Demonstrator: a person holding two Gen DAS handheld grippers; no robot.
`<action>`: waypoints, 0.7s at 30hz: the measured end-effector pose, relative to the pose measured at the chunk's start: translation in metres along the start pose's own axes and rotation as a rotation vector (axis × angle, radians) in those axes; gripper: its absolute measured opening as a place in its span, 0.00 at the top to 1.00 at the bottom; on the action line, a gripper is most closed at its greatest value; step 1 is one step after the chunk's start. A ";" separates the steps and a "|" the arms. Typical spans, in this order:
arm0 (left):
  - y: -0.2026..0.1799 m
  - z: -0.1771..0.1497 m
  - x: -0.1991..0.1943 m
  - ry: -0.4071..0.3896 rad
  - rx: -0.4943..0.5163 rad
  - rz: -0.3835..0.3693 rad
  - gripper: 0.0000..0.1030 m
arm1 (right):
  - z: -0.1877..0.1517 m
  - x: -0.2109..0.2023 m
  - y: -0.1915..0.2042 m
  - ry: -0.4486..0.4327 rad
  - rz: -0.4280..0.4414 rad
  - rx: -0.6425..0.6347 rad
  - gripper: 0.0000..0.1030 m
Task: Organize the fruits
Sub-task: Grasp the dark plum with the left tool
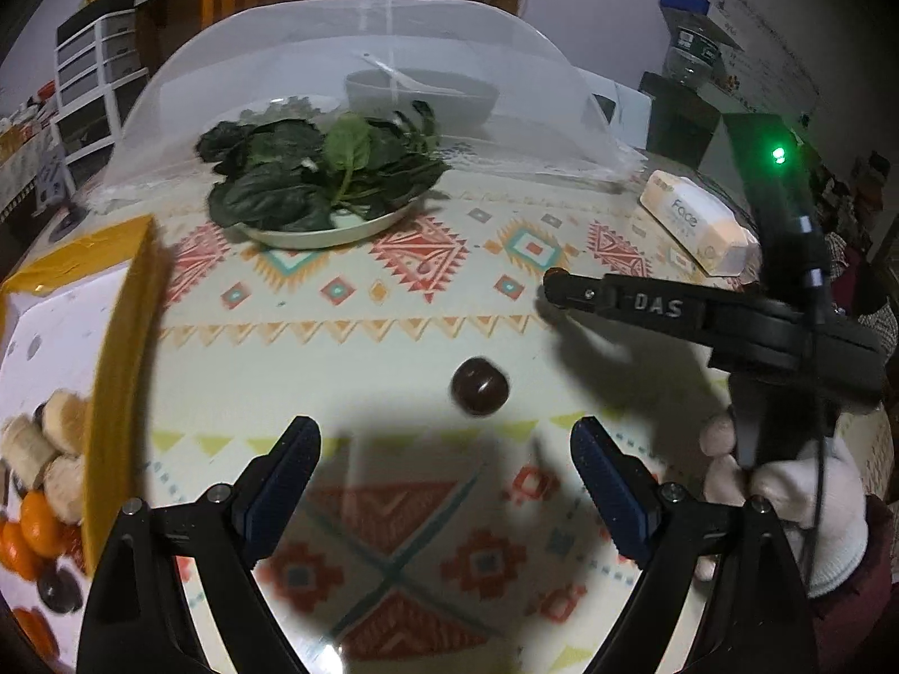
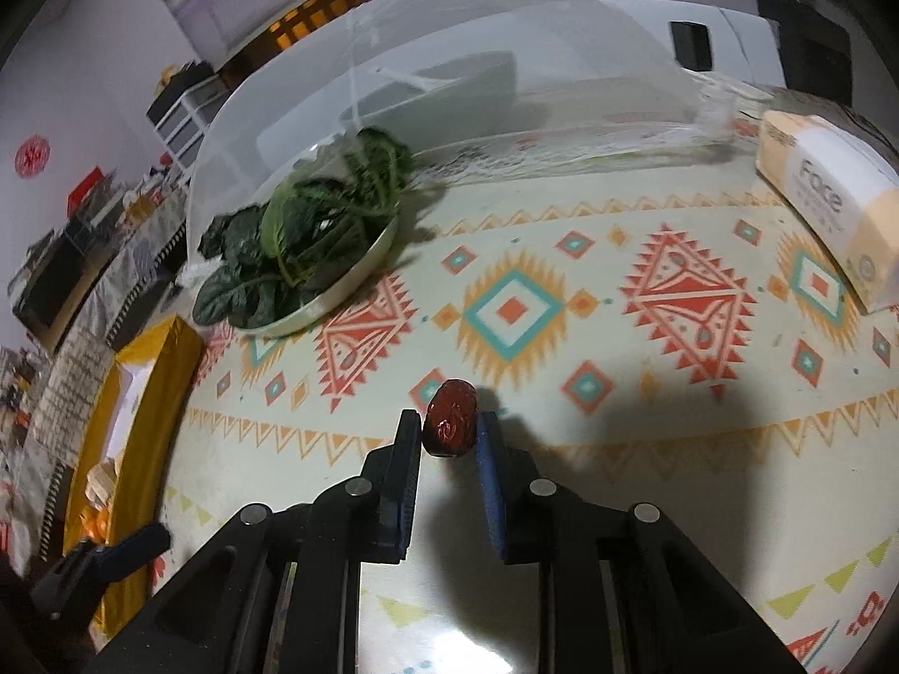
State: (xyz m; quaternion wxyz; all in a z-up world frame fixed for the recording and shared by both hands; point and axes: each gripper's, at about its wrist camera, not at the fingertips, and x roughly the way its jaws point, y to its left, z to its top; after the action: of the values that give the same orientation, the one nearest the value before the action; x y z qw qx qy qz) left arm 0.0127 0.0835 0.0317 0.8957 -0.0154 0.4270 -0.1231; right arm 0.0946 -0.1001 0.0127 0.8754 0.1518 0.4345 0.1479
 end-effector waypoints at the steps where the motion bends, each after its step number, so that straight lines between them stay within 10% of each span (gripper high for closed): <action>1: -0.004 0.002 0.005 -0.002 0.012 -0.001 0.12 | 0.001 -0.001 -0.002 -0.001 0.003 0.009 0.79; 7: -0.019 0.010 0.025 -0.006 0.047 -0.006 0.14 | 0.005 -0.009 -0.006 -0.024 0.011 0.019 0.79; 13: -0.025 0.009 0.045 0.048 0.063 0.034 0.69 | 0.006 -0.013 -0.006 -0.038 0.015 0.020 0.79; 21: -0.017 0.010 0.043 0.036 0.019 0.006 0.74 | 0.007 -0.015 -0.010 -0.044 0.012 0.030 0.79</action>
State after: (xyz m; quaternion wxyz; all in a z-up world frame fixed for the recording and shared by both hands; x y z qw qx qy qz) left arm 0.0430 0.0566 0.0074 0.8884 -0.0036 0.4418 -0.1247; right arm 0.0934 -0.1157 0.0236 0.8815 0.1706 0.4164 0.1432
